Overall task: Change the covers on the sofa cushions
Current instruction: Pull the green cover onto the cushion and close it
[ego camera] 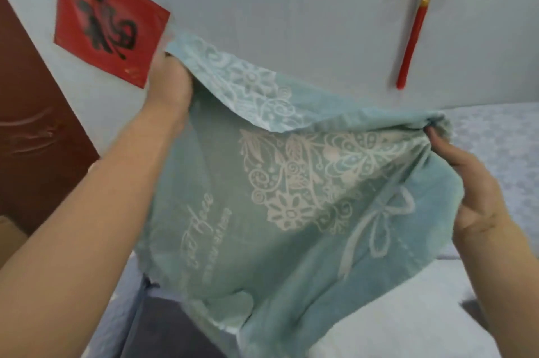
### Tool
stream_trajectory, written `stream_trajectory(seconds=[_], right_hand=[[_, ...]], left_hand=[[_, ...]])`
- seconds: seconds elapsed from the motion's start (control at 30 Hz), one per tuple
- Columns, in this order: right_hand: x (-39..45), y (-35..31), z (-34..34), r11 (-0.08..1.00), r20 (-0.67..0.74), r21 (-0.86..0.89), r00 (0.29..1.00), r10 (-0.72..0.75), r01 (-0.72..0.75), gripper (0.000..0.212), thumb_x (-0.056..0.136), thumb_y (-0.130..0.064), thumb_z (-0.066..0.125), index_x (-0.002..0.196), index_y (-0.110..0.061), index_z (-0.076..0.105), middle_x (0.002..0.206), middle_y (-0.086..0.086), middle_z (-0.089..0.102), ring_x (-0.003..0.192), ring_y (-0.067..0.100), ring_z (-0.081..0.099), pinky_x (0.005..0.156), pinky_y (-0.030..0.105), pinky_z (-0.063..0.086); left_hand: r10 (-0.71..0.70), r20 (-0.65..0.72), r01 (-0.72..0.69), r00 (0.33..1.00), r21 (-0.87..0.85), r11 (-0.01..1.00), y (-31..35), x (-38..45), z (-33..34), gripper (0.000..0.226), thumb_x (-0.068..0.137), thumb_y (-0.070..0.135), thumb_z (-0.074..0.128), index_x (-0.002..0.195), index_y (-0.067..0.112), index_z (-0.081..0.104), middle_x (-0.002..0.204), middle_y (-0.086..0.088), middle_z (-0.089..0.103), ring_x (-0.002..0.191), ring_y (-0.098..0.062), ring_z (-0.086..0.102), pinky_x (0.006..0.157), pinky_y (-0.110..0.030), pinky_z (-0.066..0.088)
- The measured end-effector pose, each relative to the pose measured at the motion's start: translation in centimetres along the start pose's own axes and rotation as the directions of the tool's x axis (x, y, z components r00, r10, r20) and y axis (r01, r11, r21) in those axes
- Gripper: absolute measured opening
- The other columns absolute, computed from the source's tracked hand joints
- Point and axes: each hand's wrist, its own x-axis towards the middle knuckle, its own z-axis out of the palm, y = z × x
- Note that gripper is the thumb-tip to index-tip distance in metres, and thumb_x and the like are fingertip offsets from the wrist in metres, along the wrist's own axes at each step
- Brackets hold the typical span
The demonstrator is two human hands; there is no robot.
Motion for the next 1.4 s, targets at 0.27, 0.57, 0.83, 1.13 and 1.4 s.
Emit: stream_trajectory(seconds=[0.27, 0.57, 0.83, 1.13, 1.4], right_hand=[[-0.4, 8.5, -15.9, 0.951, -0.626, 0.048, 0.733, 0.266, -0.305, 0.029, 0.099, -0.023, 0.053, 0.098, -0.006, 0.075, 0.09, 0.013, 0.076, 0.072, 0.024, 0.075, 0.054, 0.039, 0.061], [-5.2, 24.4, -39.1, 0.806, -0.845, 0.037, 0.412, 0.341, -0.591, 0.014, 0.102, -0.007, 0.048, 0.105, -0.016, 0.059, 0.097, 0.004, 0.06, 0.088, 0.021, 0.058, 0.075, 0.033, 0.047], [-11.4, 39.2, -35.8, 0.294, -0.847, -0.281, 0.38, 0.371, -0.913, 0.074, 0.096, -0.011, 0.063, 0.158, -0.018, 0.022, 0.155, 0.017, 0.035, 0.121, 0.036, 0.052, 0.093, 0.043, 0.044], [-15.5, 44.1, -27.9, 0.123, -0.814, -0.272, 0.296, 0.5, -0.954, 0.044, 0.094, -0.015, 0.058, 0.137, -0.014, 0.05, 0.125, 0.007, 0.056, 0.103, 0.028, 0.063, 0.09, 0.044, 0.055], [-15.0, 44.7, -25.7, 0.094, -0.859, -0.296, 0.308, 0.408, -0.951, 0.025, 0.09, -0.014, 0.056, 0.114, -0.02, 0.059, 0.117, 0.004, 0.063, 0.102, 0.029, 0.066, 0.097, 0.05, 0.053]], left_hand=[[-0.449, 0.508, -0.041, 0.735, 0.694, 0.718, -22.7, -10.2, 9.9, 0.089, 0.092, 0.024, 0.068, 0.162, 0.024, 0.013, 0.155, -0.005, 0.04, 0.138, -0.021, 0.044, 0.114, -0.034, 0.037], [-0.953, 0.194, -0.35, 0.232, 0.931, 0.104, -35.1, -47.5, -11.6, 0.1, 0.067, 0.048, 0.068, 0.156, 0.026, 0.027, 0.151, -0.02, 0.047, 0.13, -0.047, 0.054, 0.097, -0.059, 0.051], [-0.974, -0.175, -0.124, 0.146, 0.973, -0.193, -35.0, -49.8, -22.4, 0.079, 0.095, 0.034, 0.049, 0.162, 0.018, 0.01, 0.164, -0.023, 0.016, 0.152, -0.04, 0.017, 0.121, -0.046, 0.024], [-0.883, 0.12, -0.378, 0.454, 0.923, -0.068, -42.9, -43.9, -20.1, 0.07, 0.079, 0.029, 0.074, 0.142, 0.019, 0.045, 0.138, -0.019, 0.042, 0.116, -0.042, 0.05, 0.097, -0.054, 0.047], [-0.799, 0.503, -0.73, 0.328, 0.672, 0.124, -46.5, -41.9, -21.6, 0.066, 0.075, 0.039, 0.079, 0.13, 0.01, 0.057, 0.138, -0.02, 0.045, 0.121, -0.044, 0.047, 0.106, -0.061, 0.034]])
